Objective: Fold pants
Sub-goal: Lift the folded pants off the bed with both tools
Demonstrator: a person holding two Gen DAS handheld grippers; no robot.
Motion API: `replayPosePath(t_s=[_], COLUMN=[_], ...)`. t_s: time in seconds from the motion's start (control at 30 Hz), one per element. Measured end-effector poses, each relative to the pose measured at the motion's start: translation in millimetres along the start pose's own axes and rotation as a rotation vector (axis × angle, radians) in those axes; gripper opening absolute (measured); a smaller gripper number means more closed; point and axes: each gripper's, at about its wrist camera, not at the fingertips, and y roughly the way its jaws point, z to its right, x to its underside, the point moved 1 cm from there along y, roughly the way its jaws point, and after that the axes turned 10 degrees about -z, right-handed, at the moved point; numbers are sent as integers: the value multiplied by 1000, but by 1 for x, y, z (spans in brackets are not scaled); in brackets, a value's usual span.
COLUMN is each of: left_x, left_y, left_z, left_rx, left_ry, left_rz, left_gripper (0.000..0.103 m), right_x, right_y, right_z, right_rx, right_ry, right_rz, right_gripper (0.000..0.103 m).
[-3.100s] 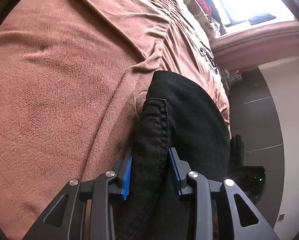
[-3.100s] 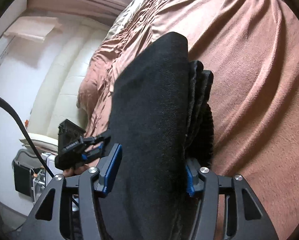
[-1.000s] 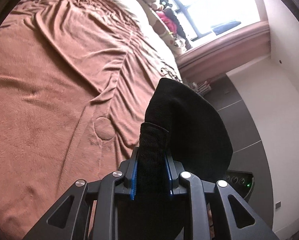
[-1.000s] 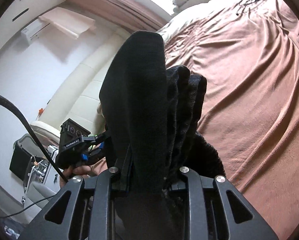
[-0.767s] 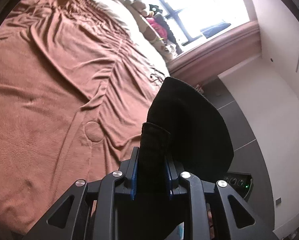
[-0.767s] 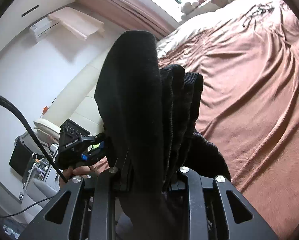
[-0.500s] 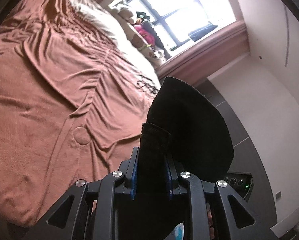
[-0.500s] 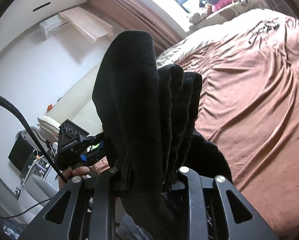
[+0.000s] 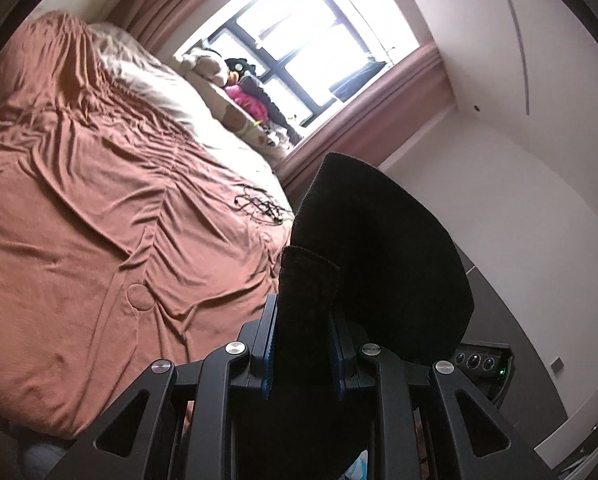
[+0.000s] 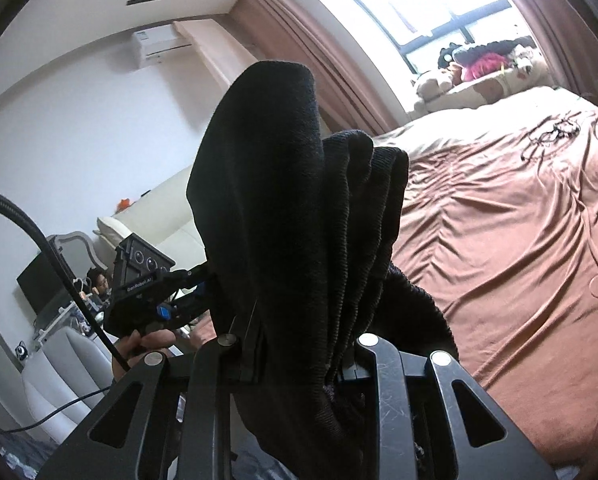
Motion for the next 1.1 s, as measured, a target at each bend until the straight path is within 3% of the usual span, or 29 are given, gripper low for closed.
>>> replayPosePath(t_s=[0.6, 0.8, 1.1], left_x=[27, 25, 10], left_y=[-93, -133, -193], left_z=[48, 38, -2], left_rx=[-42, -48, -100], left_ry=[36, 32, 12], left_rz=[116, 155, 226], left_gripper=[23, 23, 23], right_x=[26, 18, -6], right_y=[-13, 8, 79], right_z=[-32, -41, -49], right_rx=[-51, -84, -146], right_ry=[-87, -121, -153], right_rz=[48, 35, -8], right_gripper=[22, 22, 22])
